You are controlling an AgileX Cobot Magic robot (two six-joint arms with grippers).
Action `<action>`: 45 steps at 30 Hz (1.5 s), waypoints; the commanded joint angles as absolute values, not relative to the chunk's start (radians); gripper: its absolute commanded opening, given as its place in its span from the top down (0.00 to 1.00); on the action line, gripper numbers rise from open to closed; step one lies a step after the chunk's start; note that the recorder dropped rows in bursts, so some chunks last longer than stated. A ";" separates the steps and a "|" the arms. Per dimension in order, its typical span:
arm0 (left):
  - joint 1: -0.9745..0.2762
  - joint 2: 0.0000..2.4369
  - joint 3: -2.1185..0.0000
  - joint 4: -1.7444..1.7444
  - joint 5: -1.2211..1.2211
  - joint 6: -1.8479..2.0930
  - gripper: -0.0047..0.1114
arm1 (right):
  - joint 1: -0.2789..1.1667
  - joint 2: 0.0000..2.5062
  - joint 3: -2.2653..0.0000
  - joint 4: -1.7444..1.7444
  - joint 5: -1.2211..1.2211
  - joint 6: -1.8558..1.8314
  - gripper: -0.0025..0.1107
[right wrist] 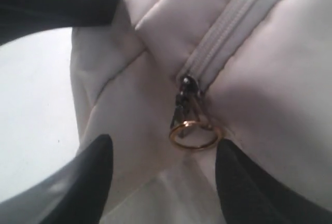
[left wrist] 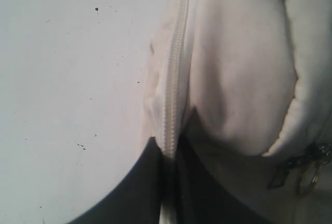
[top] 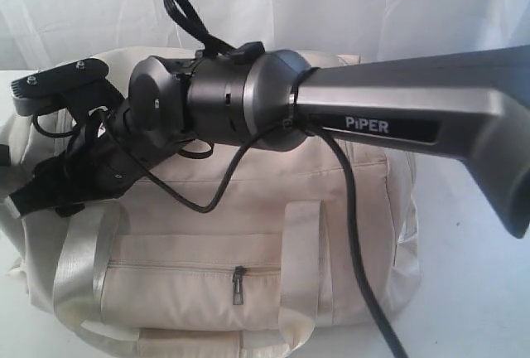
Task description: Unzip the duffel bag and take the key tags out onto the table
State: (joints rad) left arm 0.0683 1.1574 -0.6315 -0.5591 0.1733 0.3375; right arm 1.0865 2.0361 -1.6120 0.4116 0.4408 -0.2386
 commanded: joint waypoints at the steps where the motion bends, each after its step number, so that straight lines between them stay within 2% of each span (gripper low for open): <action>1: 0.068 1.157 -0.623 -0.574 0.165 0.329 0.96 | 1.098 2.075 -1.620 0.402 0.368 -0.250 0.49; 3: 0.068 1.154 -0.623 -0.574 0.165 0.329 0.96 | 1.098 2.096 -1.620 0.400 0.350 -0.250 0.51; 5: 0.068 1.152 -0.623 -0.574 0.165 0.329 0.96 | 1.098 2.107 -1.620 0.386 0.343 -0.250 0.57; 10: 0.068 1.152 -0.623 -0.574 0.160 0.329 0.96 | 1.096 2.090 -1.627 0.339 0.373 -0.250 0.98; 27: 0.068 1.152 -0.623 -0.574 0.172 0.329 0.96 | 1.062 1.982 -1.649 0.227 0.372 -0.248 0.98; 34: 0.068 1.152 -0.623 -0.601 0.179 0.329 0.96 | 0.980 2.004 -1.763 0.230 0.381 -0.215 0.98; 45: 0.068 1.141 -0.623 -0.615 0.202 0.333 0.96 | 0.935 2.128 -1.953 0.227 0.310 -0.215 0.98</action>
State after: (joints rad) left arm 0.0683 1.1537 -0.6315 -0.6055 0.1721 0.3326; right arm 0.9604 2.0944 -1.8983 0.2399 0.3728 -0.2198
